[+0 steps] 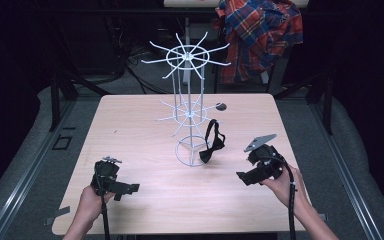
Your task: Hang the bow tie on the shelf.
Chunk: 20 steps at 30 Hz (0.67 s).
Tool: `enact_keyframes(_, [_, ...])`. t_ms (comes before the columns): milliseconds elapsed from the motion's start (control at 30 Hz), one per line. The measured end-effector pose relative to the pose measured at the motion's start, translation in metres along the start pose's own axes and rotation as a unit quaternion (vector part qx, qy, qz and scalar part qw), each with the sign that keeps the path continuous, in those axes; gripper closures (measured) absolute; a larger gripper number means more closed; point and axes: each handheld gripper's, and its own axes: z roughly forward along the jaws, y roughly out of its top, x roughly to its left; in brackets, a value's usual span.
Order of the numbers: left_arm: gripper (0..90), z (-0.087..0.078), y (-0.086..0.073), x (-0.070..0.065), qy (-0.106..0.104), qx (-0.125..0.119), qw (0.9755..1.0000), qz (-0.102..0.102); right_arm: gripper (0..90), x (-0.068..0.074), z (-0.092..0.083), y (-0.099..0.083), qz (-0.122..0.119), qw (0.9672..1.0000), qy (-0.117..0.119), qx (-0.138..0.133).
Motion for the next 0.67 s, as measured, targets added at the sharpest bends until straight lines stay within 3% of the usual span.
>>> enact_keyframes(233, [0.6,0.001,0.000,0.000,0.003,0.003,1.0000,0.002,12.1,-0.003,0.004,-0.026,0.014,0.9997,0.002,0.018])
enact_keyframes(400, [0.6,0.001,0.000,0.000,0.004,0.002,1.0000,0.000,12.3,-0.006,0.015,-0.041,0.031,0.9990,0.021,0.026])
enact_keyframes(667, [0.5,0.001,0.000,0.000,0.004,0.002,1.0000,0.003,11.4,-0.008,0.028,-0.049,0.031,0.9982,0.022,0.046])
